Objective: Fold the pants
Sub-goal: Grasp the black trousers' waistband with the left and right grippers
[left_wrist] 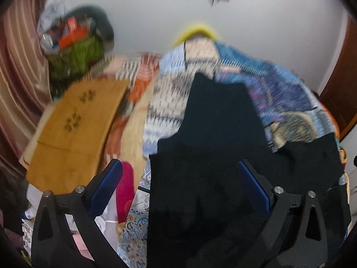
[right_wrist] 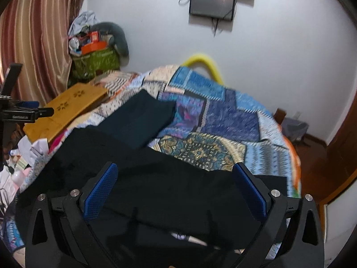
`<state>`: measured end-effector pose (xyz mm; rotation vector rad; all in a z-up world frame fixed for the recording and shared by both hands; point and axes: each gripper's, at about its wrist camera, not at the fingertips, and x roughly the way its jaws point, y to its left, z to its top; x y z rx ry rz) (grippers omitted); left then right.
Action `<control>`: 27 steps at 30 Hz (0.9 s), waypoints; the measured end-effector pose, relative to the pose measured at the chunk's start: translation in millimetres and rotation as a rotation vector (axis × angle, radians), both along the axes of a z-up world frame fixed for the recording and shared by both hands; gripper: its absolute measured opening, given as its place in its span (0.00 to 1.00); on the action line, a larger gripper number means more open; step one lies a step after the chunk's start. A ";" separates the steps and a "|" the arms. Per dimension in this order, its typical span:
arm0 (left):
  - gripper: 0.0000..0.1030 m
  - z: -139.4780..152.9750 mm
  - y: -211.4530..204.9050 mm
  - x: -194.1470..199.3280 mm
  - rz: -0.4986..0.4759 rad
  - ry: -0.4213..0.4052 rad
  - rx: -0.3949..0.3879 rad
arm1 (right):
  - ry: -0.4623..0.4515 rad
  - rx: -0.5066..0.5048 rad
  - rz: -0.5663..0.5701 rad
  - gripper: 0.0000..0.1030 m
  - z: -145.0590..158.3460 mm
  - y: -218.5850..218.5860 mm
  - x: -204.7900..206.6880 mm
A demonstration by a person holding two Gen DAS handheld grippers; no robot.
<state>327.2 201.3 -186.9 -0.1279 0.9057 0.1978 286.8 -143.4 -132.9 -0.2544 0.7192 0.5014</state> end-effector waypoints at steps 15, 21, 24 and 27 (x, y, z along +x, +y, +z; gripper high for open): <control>0.51 -114.9 57.8 73.8 0.008 0.208 -0.168 | 0.273 -0.032 0.134 0.85 -74.8 7.6 94.3; 0.26 -123.1 52.0 88.4 -0.035 0.232 -0.182 | 0.320 -0.112 0.221 0.77 -95.0 27.8 107.9; 0.22 -120.4 42.2 85.7 -0.060 0.229 -0.108 | 0.338 -0.166 0.239 0.76 -109.0 37.0 107.9; 0.19 -115.6 39.3 81.7 -0.057 0.221 -0.078 | 0.340 -0.191 0.221 0.78 -113.5 40.4 107.3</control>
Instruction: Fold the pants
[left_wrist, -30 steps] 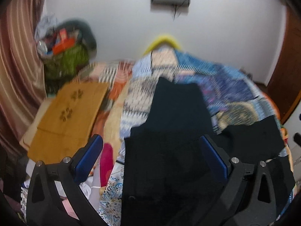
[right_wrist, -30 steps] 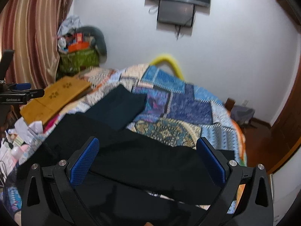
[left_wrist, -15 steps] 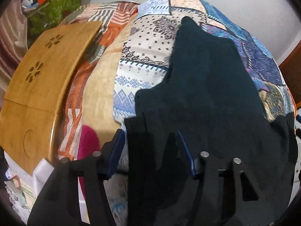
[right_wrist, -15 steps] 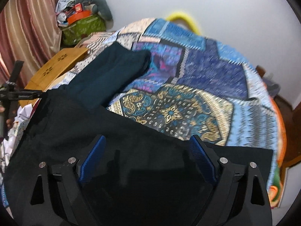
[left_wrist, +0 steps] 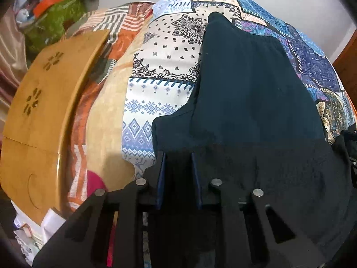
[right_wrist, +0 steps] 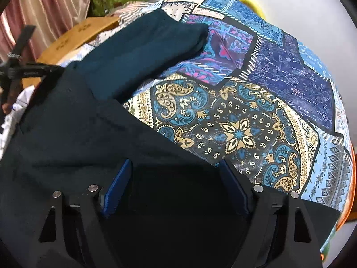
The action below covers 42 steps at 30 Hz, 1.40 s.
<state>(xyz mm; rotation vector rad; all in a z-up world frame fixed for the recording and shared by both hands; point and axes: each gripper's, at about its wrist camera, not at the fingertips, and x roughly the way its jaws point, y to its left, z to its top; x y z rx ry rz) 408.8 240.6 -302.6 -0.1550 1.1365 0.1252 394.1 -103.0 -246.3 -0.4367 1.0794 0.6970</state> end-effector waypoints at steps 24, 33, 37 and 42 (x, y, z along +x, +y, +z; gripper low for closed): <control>0.12 138.6 -22.3 -77.0 0.010 -0.253 0.170 | -0.262 0.136 -0.143 0.04 108.0 -28.6 -62.7; 0.12 148.2 -43.4 -173.0 -0.004 -0.294 0.220 | -0.242 0.189 -0.094 0.04 119.0 -53.6 -158.8; 0.12 137.7 -45.3 -222.6 0.007 -0.276 0.245 | -0.212 0.209 -0.078 0.04 107.8 -58.5 -201.5; 0.06 108.4 -36.1 -266.9 0.043 -0.200 0.172 | -0.155 0.217 -0.079 0.05 83.0 -59.5 -239.8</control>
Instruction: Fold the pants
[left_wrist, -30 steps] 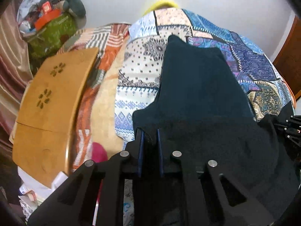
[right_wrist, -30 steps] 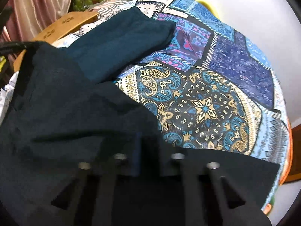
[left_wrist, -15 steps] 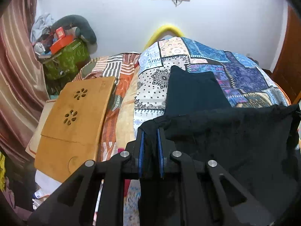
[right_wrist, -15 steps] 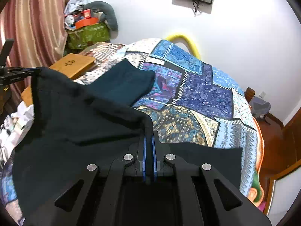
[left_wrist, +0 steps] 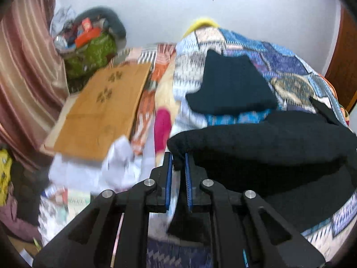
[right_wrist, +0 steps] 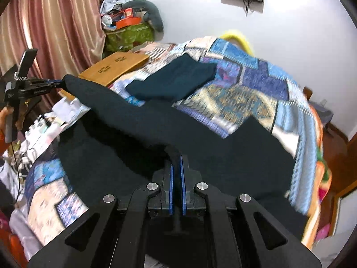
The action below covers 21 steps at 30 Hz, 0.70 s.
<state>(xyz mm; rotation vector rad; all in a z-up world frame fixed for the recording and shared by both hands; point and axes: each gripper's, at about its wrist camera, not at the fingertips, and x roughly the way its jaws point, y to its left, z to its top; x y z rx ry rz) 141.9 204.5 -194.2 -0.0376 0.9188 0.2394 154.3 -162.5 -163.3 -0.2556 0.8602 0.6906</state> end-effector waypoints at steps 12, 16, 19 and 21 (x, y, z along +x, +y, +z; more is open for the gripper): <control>0.05 -40.7 -5.1 -37.4 -0.002 0.100 -0.075 | 0.174 0.042 -0.095 0.18 -29.2 -22.0 -20.1; 0.07 -24.0 -17.5 -18.1 -0.052 0.068 -0.062 | 0.105 0.037 -0.116 0.41 -7.8 -35.7 -24.0; 0.18 -12.9 -34.6 2.3 -0.099 0.052 -0.050 | 0.031 0.026 -0.135 0.49 9.2 -39.8 -16.0; 0.36 -6.3 -48.1 20.2 -0.130 0.039 -0.060 | -0.001 0.022 -0.142 0.51 15.6 -39.6 -5.3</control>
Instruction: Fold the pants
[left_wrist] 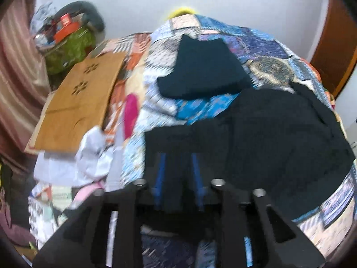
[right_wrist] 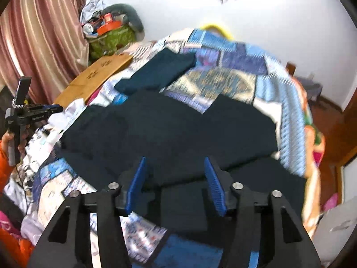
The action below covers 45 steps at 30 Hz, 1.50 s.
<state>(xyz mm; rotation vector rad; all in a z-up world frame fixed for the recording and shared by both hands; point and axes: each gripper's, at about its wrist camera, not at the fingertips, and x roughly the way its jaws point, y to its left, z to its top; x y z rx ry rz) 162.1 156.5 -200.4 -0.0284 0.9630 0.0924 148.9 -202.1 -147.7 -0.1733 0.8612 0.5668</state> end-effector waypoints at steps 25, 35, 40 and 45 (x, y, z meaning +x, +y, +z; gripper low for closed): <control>0.72 -54.5 -95.1 161.1 -0.160 0.109 -0.005 | 0.227 -0.102 -0.114 0.22 -109.4 32.9 187.2; 0.72 -60.0 -103.7 156.1 -0.169 0.163 0.016 | 0.147 -0.016 -0.152 0.03 -61.1 -4.5 157.4; 0.72 -39.1 -111.7 142.6 -0.182 0.141 0.023 | 0.060 0.051 -0.221 0.03 -11.6 -54.0 124.6; 0.81 -16.0 -131.6 127.7 -0.217 0.109 0.012 | -0.013 0.078 -0.282 0.03 23.7 -99.8 85.7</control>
